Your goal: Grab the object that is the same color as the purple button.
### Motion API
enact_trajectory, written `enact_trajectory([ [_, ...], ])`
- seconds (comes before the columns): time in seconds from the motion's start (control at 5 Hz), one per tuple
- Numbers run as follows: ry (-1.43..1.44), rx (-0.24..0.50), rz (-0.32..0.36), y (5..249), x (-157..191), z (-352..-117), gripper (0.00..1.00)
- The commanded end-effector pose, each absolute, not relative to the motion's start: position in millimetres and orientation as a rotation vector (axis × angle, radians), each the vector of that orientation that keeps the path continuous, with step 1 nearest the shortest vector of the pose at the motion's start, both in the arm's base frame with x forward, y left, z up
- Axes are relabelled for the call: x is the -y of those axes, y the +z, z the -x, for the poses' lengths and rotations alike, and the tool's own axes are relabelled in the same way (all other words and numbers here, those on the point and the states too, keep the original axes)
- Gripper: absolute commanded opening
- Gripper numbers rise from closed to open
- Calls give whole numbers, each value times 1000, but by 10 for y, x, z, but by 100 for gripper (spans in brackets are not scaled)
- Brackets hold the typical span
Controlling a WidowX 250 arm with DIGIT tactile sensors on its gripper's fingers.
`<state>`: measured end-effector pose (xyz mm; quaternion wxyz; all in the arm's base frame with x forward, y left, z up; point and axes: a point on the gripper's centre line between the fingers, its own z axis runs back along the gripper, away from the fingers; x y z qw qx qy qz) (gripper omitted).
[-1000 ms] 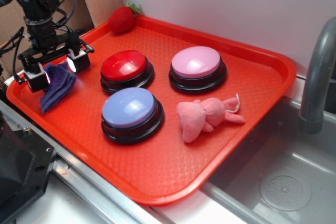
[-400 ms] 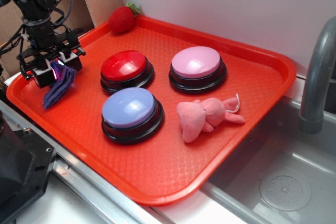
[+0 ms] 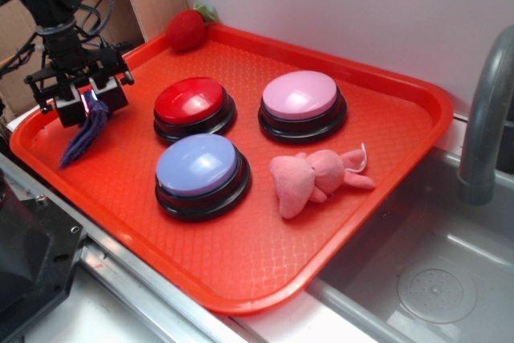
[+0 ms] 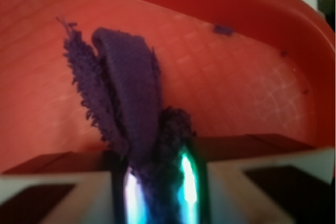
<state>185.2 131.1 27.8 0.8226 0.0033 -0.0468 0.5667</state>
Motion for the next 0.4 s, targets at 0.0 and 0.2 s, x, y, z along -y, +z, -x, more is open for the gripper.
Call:
enact_trajectory([
  [0.0, 759, 160, 13, 849, -1135, -1911, 0],
  [0.2, 510, 172, 39, 1098, -892, -1941, 0],
])
